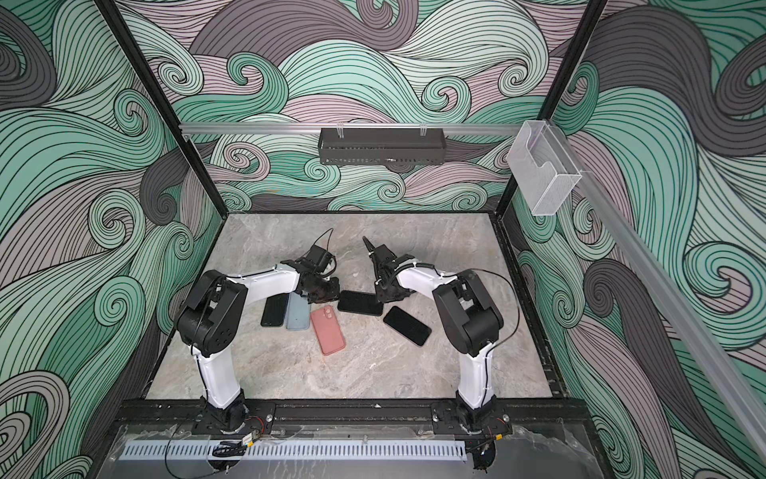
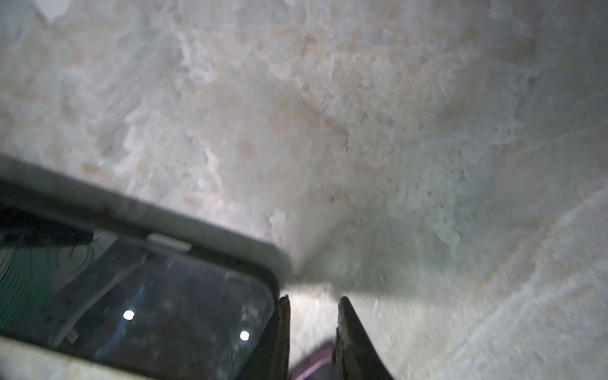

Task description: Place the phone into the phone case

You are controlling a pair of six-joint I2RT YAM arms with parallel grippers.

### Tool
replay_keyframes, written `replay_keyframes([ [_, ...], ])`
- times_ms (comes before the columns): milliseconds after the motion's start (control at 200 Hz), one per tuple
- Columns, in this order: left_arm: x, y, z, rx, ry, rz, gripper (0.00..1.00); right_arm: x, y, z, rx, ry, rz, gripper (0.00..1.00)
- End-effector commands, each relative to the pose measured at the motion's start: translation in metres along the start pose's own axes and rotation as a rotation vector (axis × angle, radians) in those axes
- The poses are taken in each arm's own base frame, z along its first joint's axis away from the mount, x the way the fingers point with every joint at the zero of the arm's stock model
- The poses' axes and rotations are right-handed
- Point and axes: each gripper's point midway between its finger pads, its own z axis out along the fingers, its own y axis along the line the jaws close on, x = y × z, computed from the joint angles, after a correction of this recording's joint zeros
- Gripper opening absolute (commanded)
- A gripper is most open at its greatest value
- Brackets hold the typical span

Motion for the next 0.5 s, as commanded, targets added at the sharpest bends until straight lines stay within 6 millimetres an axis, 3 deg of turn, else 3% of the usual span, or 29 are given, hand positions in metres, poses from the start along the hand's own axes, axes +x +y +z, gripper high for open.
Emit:
replay_keyframes([
  [0,0.003,0.009,-0.016,-0.04,-0.003,-0.009,0.28,-0.002,0.007,-0.04,-0.055,-0.014,-0.051,0.31],
  [105,-0.001,0.004,-0.025,-0.028,-0.004,-0.003,0.28,0.003,0.009,-0.054,-0.083,-0.013,-0.054,0.39],
  [225,0.005,-0.006,-0.031,0.027,0.035,0.028,0.28,0.018,0.024,-0.057,-0.191,0.036,-0.037,0.48],
  [315,0.012,-0.009,-0.032,0.06,0.055,0.034,0.28,0.031,0.031,-0.046,-0.244,0.085,-0.013,0.53],
  [495,0.024,-0.006,-0.025,0.08,0.074,0.035,0.27,0.042,0.039,-0.023,-0.311,0.104,0.033,0.53],
])
